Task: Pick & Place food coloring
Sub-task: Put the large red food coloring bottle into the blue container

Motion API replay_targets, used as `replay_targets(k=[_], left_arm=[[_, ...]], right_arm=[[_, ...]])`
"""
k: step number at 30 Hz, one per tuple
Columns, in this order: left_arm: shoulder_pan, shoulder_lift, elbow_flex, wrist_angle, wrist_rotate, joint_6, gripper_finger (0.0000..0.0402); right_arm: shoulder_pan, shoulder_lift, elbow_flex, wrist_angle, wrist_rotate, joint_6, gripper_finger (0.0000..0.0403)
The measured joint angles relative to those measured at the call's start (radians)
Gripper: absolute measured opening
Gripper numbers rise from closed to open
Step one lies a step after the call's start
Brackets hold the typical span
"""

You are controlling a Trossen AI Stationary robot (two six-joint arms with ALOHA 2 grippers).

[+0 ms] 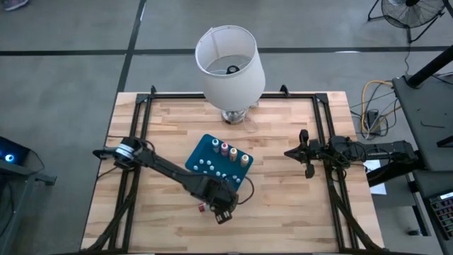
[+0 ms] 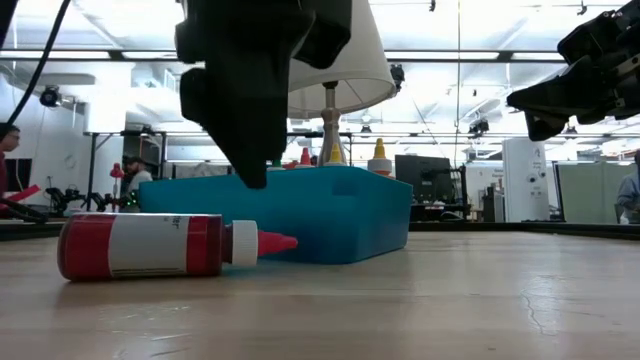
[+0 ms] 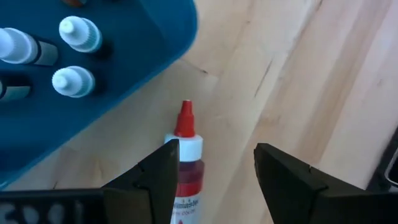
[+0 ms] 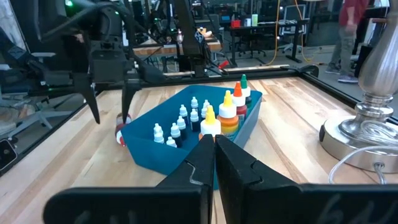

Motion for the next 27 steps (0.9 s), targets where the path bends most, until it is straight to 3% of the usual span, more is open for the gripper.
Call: replay_targets(k=[27], left_arm=[[0.020,0.042,-0.045,-0.004,0.002,0.019,0.0181]], right_arm=[[0.000,0.000,0.000,0.000,0.000,0.000,0.0008]])
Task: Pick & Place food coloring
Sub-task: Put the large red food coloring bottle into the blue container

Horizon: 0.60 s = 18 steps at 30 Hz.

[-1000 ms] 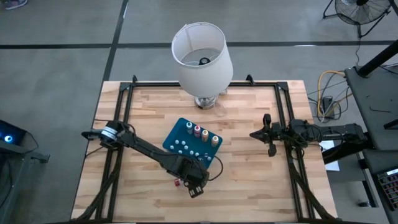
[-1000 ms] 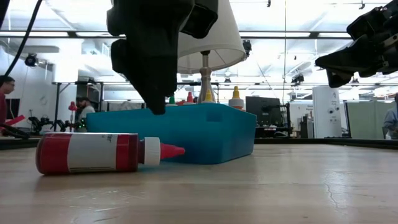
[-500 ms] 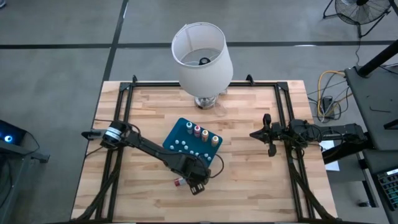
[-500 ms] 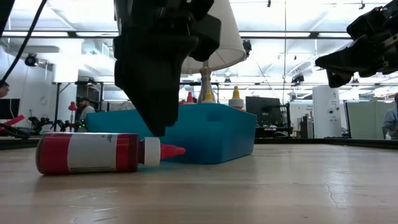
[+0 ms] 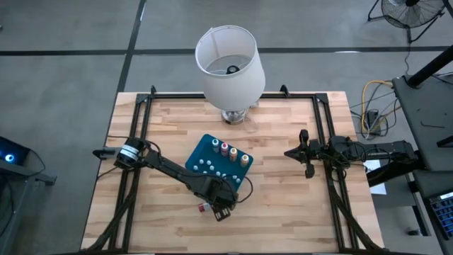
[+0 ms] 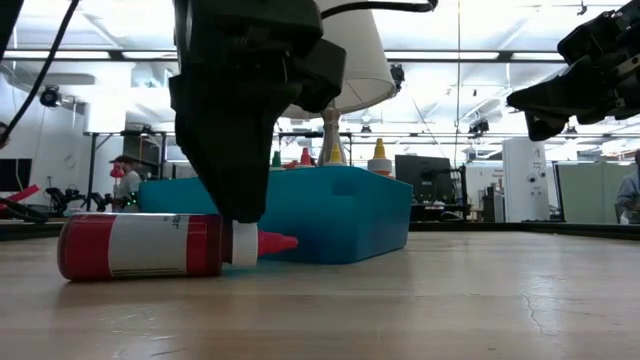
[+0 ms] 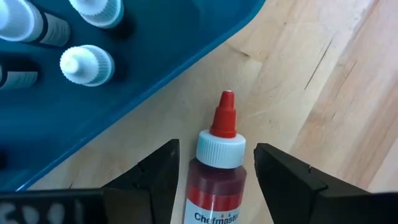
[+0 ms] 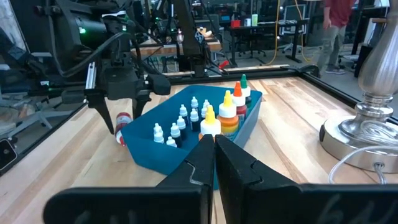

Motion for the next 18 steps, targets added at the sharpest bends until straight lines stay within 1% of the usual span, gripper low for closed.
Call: replay_targets(k=[7,18], left_arm=[[0.001,0.000,-0.038,0.051,0.019,-0.010,0.0181],[0.000,0.000,-0.077,0.103,0.021,-0.015,0.0181]], right_arm=[[0.000,0.000,0.000,0.000,0.000,0.000,0.0008],[0.000,0.000,0.000,0.000,0.000,0.000,0.0008]])
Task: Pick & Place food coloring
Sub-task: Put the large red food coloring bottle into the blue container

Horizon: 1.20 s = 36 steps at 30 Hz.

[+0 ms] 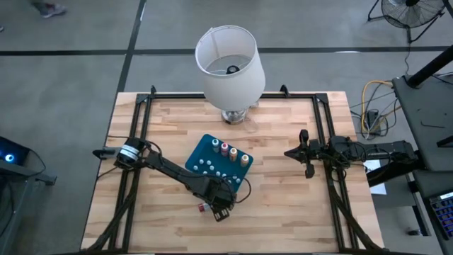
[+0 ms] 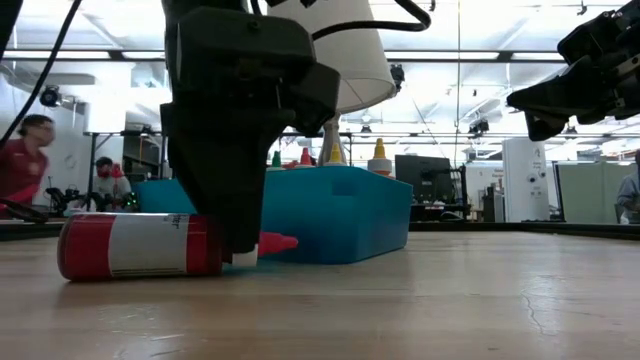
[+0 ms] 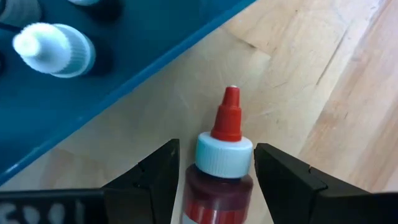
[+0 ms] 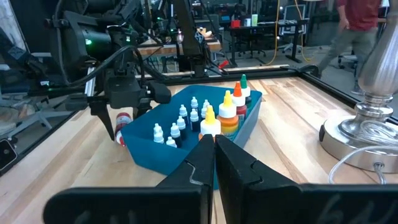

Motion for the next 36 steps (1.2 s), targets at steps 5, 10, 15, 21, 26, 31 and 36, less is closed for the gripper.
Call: replay_targets(k=[5,10,15,21,26,31,36], left_arm=[[0.001,0.000,-0.003,0.003,0.000,-0.001,0.0181],[0.001,-0.001,-0.009,0.005,-0.001,0.000,0.0165],[0.001,-0.002,-0.011,0.005,0.000,-0.001,0.0113],[0.002,-0.003,-0.011,0.004,0.007,-0.014,0.0087],[0.002,-0.003,-0.005,-0.003,0.005,-0.035,0.0095],[-0.005,-0.005,0.026,-0.028,0.002,-0.041,0.0091],[-0.009,-0.011,0.065,-0.117,0.001,-0.040,0.0089]], right_arm=[[0.000,-0.001,0.000,0.000,0.000,0.000,0.0008],[0.000,-0.001,0.000,0.000,0.000,0.000,0.0008],[0.000,-0.001,0.000,0.000,0.000,0.000,0.0008],[0.000,0.000,0.000,0.000,0.000,0.000,0.0008],[0.000,0.000,0.000,0.000,0.000,0.000,0.0008],[0.000,0.000,0.000,0.000,0.000,0.000,0.0008],[0.000,0.000,0.000,0.000,0.000,0.000,0.0008]])
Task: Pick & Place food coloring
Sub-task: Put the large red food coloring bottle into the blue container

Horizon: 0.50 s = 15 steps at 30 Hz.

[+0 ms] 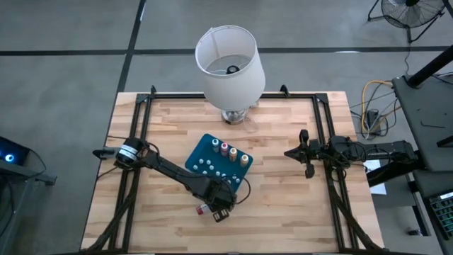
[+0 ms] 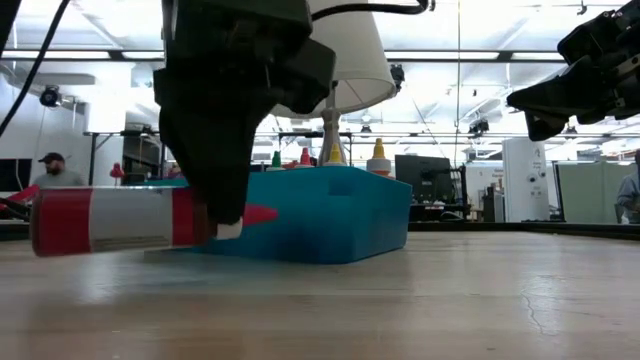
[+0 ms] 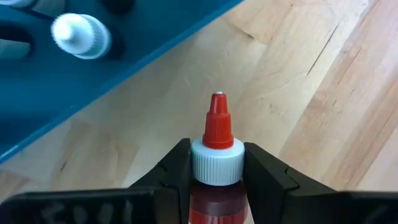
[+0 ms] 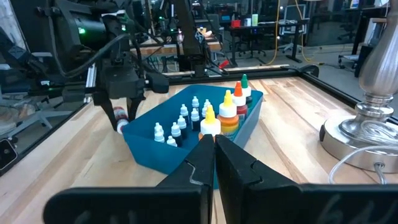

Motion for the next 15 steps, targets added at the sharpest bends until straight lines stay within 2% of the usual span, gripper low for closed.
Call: replay_targets(k=[11,15], left_arm=[[-0.025,-0.063,0.021,-0.019,-0.008,-0.040,0.0089],[-0.068,-0.115,0.019,-0.016,-0.055,-0.021,0.0089]], right_arm=[[0.000,-0.001,0.000,0.001,0.000,0.000,0.0009],[0.000,-0.001,0.000,0.000,0.000,0.000,0.0008]])
